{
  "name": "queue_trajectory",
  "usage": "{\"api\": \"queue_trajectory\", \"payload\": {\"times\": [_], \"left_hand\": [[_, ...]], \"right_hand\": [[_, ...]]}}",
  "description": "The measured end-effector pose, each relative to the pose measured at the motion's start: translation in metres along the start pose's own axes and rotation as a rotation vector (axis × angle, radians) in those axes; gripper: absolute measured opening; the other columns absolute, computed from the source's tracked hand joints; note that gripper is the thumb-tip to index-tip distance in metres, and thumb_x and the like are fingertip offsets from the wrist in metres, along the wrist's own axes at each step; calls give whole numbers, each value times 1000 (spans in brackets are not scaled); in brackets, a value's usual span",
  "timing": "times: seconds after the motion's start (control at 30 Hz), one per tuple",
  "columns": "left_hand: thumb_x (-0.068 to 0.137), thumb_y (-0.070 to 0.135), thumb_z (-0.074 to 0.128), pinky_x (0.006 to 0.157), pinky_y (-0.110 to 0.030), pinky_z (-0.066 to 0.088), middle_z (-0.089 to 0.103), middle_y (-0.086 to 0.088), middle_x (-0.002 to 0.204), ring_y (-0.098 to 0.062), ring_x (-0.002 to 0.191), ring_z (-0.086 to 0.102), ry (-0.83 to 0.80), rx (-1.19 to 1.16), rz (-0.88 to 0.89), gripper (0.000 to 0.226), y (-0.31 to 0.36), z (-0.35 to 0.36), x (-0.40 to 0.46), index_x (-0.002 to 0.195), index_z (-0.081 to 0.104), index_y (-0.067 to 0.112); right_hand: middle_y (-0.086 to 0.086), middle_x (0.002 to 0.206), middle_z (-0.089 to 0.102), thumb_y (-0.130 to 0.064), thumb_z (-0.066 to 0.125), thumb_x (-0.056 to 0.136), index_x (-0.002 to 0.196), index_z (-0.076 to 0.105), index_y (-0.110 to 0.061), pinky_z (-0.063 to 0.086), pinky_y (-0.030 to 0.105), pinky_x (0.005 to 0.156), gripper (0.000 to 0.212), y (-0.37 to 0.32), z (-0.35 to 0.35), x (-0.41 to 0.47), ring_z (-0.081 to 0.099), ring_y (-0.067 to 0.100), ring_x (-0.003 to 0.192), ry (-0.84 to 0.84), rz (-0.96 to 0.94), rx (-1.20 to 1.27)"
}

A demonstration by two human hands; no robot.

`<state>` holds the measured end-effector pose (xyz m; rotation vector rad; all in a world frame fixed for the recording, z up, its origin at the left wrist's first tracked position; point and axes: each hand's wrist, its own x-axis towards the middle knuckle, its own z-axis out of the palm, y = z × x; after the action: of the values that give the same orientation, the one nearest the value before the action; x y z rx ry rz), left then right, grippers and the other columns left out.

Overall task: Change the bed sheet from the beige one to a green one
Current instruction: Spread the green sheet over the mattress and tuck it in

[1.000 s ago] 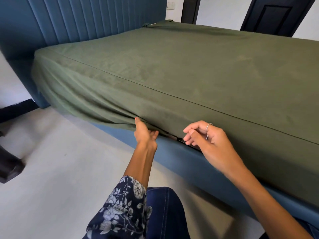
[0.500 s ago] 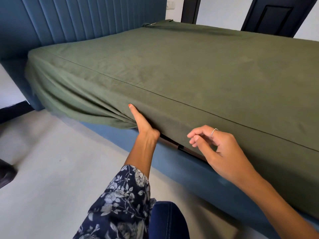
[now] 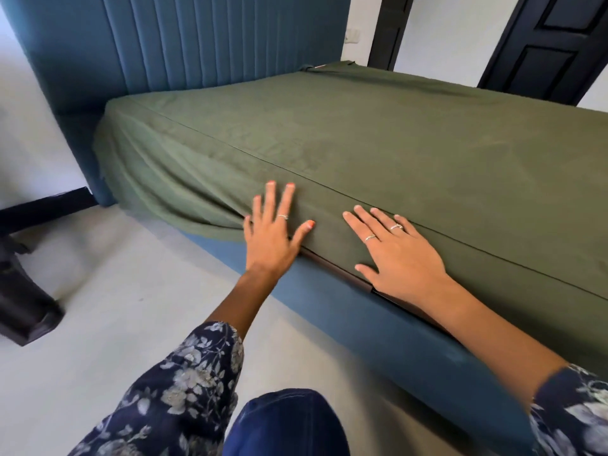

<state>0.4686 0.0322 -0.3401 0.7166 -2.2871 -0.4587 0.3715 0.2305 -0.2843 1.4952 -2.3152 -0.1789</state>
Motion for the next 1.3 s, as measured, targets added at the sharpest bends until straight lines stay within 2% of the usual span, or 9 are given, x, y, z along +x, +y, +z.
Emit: {"api": "queue_trajectory", "payload": {"times": [0.13,0.33,0.43,0.6,0.8,1.0,1.07,1.17,1.3], "left_hand": [[78,76,37,115,-53,1,-8,9,160,-24,147,-10,-201,128,251,86,-10,0,14,149,2,44],[66,76,54,107,-66,18,17,-1,157,-27,146,3,-210,225,330,95,-28,12,28,141,7,44],[62,72,62,101,-70,28,26,-3,154,-27,143,11,-181,238,329,97,-26,12,28,141,14,42],[62,66,70,99,-69,28,25,0,155,-26,144,17,-157,346,391,105,-29,3,27,143,7,42],[50,67,77,95,-68,34,32,-1,146,-26,134,29,38,389,529,111,-46,13,38,143,24,37],[54,70,75,98,-69,31,31,-2,145,-28,131,32,86,420,589,109,-47,14,41,142,26,31],[53,67,78,98,-69,31,32,-4,144,-29,129,33,64,433,633,109,-48,8,45,141,27,27],[54,60,81,99,-70,30,42,-5,144,-25,129,35,-18,501,756,108,-55,-12,60,142,28,27],[56,61,79,107,-63,26,37,1,151,-19,135,32,-150,659,764,113,-65,-32,88,147,24,22]], "right_hand": [[2,157,25,-41,72,75,153,16,-21,30,44,111,98,-1,-2,-2,34,25,140,-17,-6,-48],[7,152,36,-36,81,67,150,27,-15,40,49,106,101,-6,3,-2,43,29,134,26,-8,-92],[7,152,36,-37,81,67,150,27,-15,39,50,106,101,-7,-1,0,44,29,134,2,4,-108],[9,151,36,-44,75,73,150,24,-13,37,49,106,97,-13,-7,-1,44,31,133,-26,38,-169],[26,135,50,-38,85,60,136,45,2,45,55,95,95,-35,0,22,53,44,118,7,93,-178],[23,127,55,-45,85,56,129,52,-1,45,53,93,92,-46,3,82,56,37,116,12,93,-63],[17,139,45,-51,78,66,139,41,-9,38,55,100,92,-50,-2,97,45,33,128,-35,144,21],[9,158,6,-58,58,84,151,4,-22,15,61,110,94,-48,-2,107,9,28,146,-119,178,124],[17,159,-3,-51,55,89,152,-6,-19,10,67,108,93,-52,-2,106,2,31,147,-130,190,138]]}}
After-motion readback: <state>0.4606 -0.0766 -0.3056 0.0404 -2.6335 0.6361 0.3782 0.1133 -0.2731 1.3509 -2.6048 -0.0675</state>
